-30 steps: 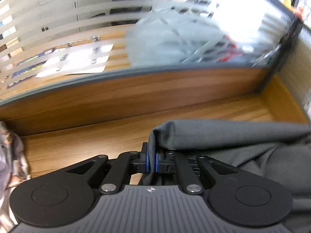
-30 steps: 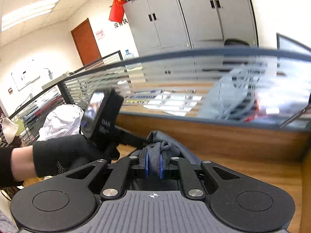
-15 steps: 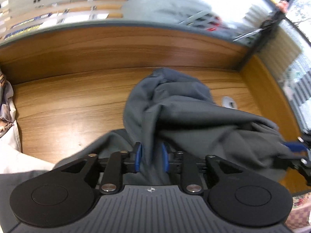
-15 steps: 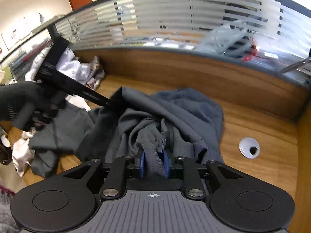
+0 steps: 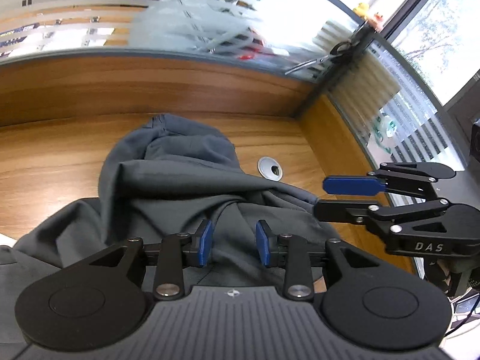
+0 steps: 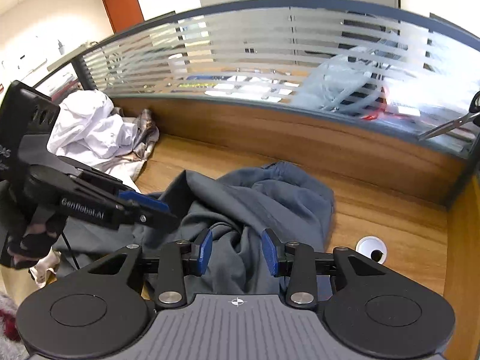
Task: Fold clothes
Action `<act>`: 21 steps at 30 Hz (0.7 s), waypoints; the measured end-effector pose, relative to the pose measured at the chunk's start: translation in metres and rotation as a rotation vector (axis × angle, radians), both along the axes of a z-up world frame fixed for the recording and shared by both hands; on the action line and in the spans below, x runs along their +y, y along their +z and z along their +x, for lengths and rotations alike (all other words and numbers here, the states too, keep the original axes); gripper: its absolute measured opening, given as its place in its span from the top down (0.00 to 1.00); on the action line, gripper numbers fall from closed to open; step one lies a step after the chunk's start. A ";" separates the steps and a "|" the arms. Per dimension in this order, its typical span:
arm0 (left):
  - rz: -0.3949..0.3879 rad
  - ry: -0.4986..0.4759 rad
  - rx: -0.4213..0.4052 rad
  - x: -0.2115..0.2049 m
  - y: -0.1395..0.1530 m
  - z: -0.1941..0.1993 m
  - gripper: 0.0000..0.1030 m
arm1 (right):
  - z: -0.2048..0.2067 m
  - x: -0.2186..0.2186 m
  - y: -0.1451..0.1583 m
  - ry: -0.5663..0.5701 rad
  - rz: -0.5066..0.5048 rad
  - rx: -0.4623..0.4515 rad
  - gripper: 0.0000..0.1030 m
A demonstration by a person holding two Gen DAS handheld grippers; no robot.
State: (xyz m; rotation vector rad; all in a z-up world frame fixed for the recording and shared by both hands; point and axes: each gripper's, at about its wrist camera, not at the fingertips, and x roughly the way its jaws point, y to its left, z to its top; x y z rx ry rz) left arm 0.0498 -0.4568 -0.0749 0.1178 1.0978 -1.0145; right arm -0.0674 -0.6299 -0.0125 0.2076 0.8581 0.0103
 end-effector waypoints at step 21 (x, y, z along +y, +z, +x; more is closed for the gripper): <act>0.237 0.042 -0.032 -0.030 -0.070 -0.010 0.96 | 0.036 -0.016 -0.079 -0.120 0.118 0.158 0.83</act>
